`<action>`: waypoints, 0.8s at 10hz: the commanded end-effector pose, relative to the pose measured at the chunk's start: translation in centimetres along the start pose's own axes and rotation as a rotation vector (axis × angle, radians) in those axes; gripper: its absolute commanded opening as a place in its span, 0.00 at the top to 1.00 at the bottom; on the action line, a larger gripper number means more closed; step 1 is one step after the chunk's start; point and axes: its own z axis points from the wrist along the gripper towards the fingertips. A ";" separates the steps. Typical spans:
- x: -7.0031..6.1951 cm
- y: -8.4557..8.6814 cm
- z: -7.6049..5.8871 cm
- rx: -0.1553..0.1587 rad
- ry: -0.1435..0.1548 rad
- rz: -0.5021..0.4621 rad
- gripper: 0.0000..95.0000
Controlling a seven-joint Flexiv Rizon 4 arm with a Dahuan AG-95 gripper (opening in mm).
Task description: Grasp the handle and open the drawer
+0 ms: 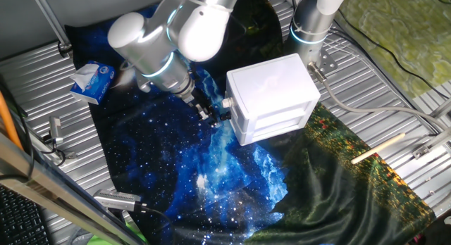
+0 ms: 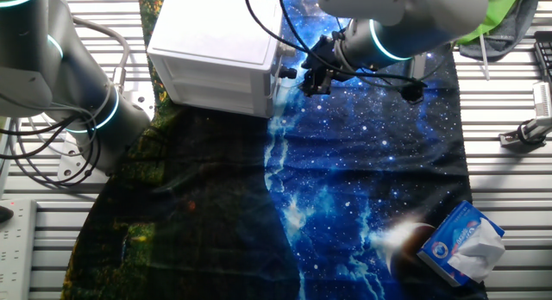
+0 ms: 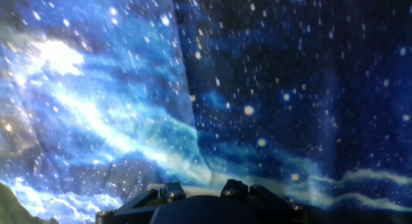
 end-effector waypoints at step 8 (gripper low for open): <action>0.7 -0.1 0.5 -0.007 -0.001 0.049 0.80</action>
